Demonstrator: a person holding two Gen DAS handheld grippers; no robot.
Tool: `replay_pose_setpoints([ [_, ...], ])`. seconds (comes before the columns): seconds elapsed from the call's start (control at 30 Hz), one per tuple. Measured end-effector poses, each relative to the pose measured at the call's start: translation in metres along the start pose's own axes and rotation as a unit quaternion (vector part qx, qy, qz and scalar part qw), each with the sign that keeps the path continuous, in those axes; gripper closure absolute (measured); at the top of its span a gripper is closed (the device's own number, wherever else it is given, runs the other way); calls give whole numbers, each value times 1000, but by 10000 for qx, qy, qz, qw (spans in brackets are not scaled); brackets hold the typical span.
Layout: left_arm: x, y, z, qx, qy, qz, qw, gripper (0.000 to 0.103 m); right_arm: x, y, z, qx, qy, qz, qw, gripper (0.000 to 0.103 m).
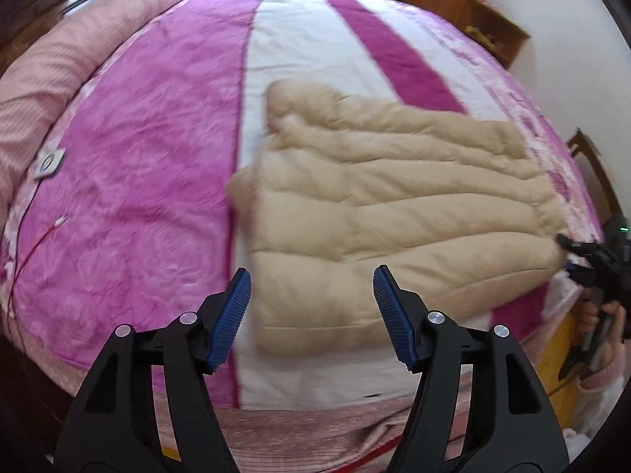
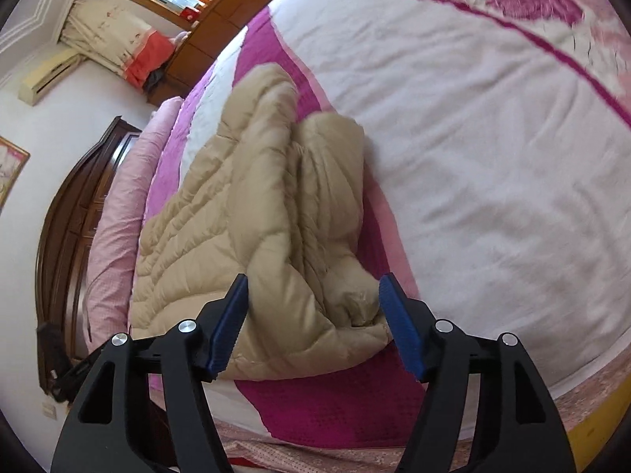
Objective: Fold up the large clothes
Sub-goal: 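Grasp the folded jacket bundle edge with the right tool and lift it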
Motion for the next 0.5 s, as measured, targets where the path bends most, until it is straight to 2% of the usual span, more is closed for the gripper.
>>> replay_pose_setpoints([
  [0.1,2,-5,30,-343,-214,-63,9992,38,-1,-7,-3,-24,36,-77,10000,31],
  [0.23,1,-24,67,-543,-431,-182,9974,38,-1,-16,-4,-59,123,-189,9997,27],
  [0.43,-12,-53,110,-457,-834,-389,9947,38,-4,-31,-2,37,61,-332,9994,24],
  [0.5,-16,-64,115,-280,-959,-473,9939,38,-5,-30,-2,104,43,-338,9994,29],
])
Point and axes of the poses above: each gripper's, at about its wrist camera, not at the fingertips, and y roughly against the way its jaws point, z to its right, x to its top, the point moved 7 cm from there along -y, roughly the way its jaws point, and after that the axes turned 4 degrees about y, right-handed, at the moved point
